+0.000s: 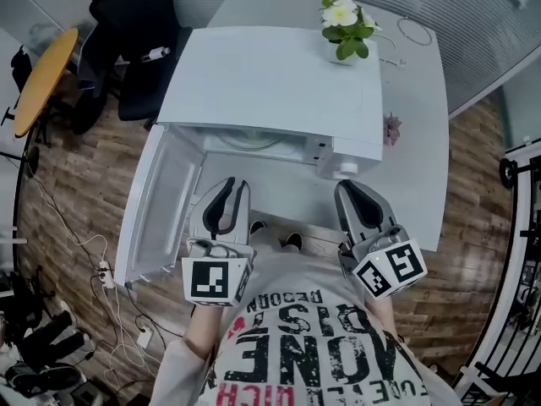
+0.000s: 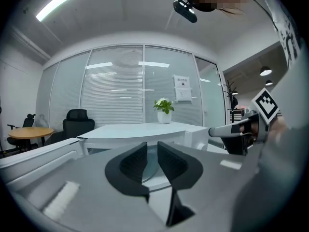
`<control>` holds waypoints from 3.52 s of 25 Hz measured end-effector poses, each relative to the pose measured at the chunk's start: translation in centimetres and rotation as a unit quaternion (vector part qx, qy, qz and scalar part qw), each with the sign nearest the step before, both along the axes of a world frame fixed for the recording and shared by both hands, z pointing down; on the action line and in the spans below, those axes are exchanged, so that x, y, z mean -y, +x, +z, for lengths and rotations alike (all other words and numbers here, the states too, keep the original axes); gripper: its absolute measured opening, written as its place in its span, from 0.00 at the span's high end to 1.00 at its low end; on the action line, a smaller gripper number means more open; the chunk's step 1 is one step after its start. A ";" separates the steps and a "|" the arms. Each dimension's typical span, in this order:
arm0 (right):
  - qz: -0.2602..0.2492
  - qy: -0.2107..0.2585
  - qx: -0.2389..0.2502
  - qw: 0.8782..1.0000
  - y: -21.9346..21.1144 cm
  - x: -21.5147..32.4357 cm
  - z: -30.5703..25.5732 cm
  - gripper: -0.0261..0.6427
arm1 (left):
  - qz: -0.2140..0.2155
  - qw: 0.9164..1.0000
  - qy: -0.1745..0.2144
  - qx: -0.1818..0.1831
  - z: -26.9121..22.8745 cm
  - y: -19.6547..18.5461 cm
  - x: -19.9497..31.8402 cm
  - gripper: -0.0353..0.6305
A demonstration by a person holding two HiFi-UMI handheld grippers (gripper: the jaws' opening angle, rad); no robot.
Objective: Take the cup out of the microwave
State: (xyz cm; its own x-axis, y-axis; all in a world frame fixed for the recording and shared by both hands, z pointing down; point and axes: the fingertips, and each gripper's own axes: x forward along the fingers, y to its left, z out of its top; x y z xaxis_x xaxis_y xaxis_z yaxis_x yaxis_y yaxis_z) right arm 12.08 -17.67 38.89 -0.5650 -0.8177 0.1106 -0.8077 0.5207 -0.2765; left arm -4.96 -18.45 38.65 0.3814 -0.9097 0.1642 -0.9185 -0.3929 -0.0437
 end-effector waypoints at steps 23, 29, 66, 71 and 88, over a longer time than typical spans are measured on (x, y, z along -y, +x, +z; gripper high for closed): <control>-0.002 0.018 -0.019 1.000 0.9 0.4 -0.6 0.91 | 0.029 1.000 0.007 0.001 -1.4 1.7 -0.9 0.83; 0.000 0.006 -0.024 1.000 1.0 0.4 0.1 0.91 | 0.024 1.000 -0.001 -0.003 -0.6 1.3 -0.8 0.83; 0.018 -0.010 -0.024 1.000 -1.5 1.7 0.3 0.91 | 0.160 0.888 -0.003 0.431 12.5 0.4 11.1 0.77; 0.031 -0.013 -0.026 0.999 -1.2 1.5 0.4 0.91 | 0.172 0.880 -0.005 0.443 13.5 0.9 12.3 0.74; 0.056 -0.023 -0.025 0.998 -0.7 1.0 0.9 0.91 | 0.214 0.838 -0.018 0.502 15.6 1.6 14.1 0.75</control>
State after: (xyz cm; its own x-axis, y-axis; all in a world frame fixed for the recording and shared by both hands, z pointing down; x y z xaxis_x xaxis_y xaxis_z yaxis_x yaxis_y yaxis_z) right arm 11.42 -18.72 39.77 -0.4633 -0.8685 0.1761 -0.8735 0.4141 -0.2559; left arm -3.40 -32.55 54.27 0.3248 -0.7119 0.6226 -0.2011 -0.6952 -0.6901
